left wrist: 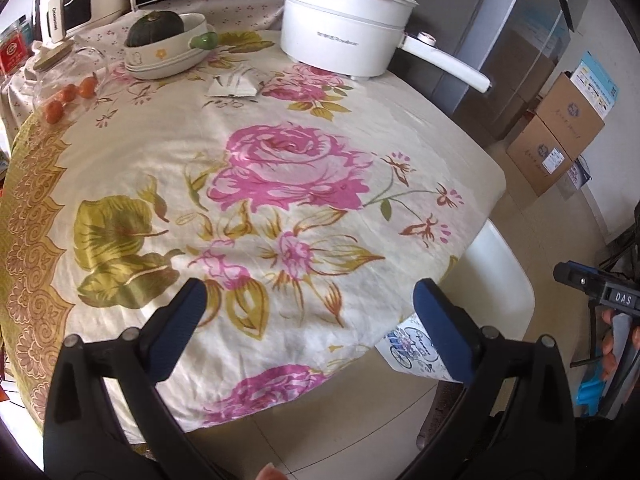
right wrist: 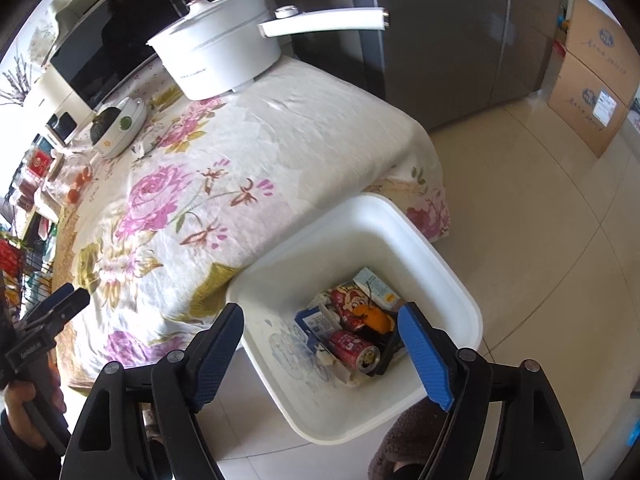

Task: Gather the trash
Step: 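Move the left gripper to the table and grasp the white wrapper packet, then carry the white packet over the bin and open the left gripper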

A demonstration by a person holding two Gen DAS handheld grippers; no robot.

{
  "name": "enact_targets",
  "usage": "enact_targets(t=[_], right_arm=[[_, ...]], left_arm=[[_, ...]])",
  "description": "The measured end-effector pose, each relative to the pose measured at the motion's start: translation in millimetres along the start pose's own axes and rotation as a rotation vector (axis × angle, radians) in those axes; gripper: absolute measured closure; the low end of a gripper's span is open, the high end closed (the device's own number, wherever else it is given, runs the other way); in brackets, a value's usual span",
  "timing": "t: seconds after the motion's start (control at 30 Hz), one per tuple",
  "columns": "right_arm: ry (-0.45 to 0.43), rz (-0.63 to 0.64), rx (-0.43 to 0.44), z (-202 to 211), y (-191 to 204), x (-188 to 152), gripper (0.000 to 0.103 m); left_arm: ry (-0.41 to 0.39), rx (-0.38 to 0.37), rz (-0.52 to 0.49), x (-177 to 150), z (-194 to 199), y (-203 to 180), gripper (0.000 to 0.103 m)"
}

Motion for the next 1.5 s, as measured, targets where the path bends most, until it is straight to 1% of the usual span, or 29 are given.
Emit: enact_targets(t=[0.1,0.23,0.37,0.47,0.57,0.7,0.8,0.87,0.9,0.93,1.0,1.13,1.23,1.33,1.4,1.5], right_arm=[[-0.01,0.044,0.003,-3.0,11.6,6.7,0.019],[-0.026,0.098,0.027,-7.2,26.0,15.1,0.019],[-0.023,0.147,0.067,-5.2,33.5,12.8,0.019],[-0.027,0.169,0.055,-1.1,34.9,12.6,0.018],[-0.054,0.192,0.042,3.6,35.8,15.5,0.018],[-0.087,0.225,-0.002,5.7,35.6,18.7,0.018],[-0.083,0.245,-0.018,3.1,34.1,15.8,0.018],[-0.079,0.252,-0.024,1.0,32.9,14.1,0.018],[-0.078,0.251,-0.026,0.0,32.2,13.8,0.018],[-0.074,0.249,-0.029,-1.2,30.7,13.2,0.018],[-0.065,0.242,-0.038,-3.5,27.0,13.1,0.018],[-0.066,0.213,-0.041,-1.4,19.7,14.9,0.018],[-0.087,0.196,-0.048,4.8,14.3,19.1,0.018],[-0.108,0.177,-0.068,10.3,5.7,24.5,0.018],[-0.116,0.163,-0.086,12.2,-0.6,25.7,0.018],[-0.106,0.149,-0.095,14.1,-9.8,22.5,0.018]], left_arm=[[0.0,0.027,0.012,13.9,-7.5,21.0,0.001],[0.007,0.082,-0.05,36.2,-34.6,42.7,0.001],[0.007,0.073,-0.076,65.8,-72.9,58.4,0.001],[-0.006,0.076,-0.106,93.3,-110.6,65.4,0.001],[-0.028,0.083,-0.122,117.0,-147.3,69.1,0.001],[-0.057,0.098,-0.123,140.5,-188.5,73.7,0.003],[-0.062,0.114,-0.126,153.0,-211.3,75.2,0.004],[-0.057,0.119,-0.118,156.7,-222.1,76.2,0.008],[-0.053,0.121,-0.116,157.0,-225.5,76.7,0.018],[-0.058,0.136,-0.119,156.9,-226.7,77.3,0.024],[-0.066,0.131,-0.12,155.2,-222.9,74.6,0.028],[-0.076,0.083,-0.11,146.7,-200.1,62.6,0.029],[-0.077,0.058,-0.126,133.1,-172.1,44.4,0.029],[-0.068,0.006,-0.125,113.4,-136.7,20.2,0.03],[-0.061,-0.031,-0.149,98.5,-110.7,-0.8,0.03],[-0.049,-0.081,-0.21,79.2,-78.7,-32.6,0.03]])
Point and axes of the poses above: each gripper's, at about its wrist camera, not at the fingertips, and z roughly against the way its jaws point, y to its left, x to its top, the point moved 5 cm from there along -z, roughly the way its jaws point, and after that the axes turned 13 degrees about -y, right-handed, at the moved point
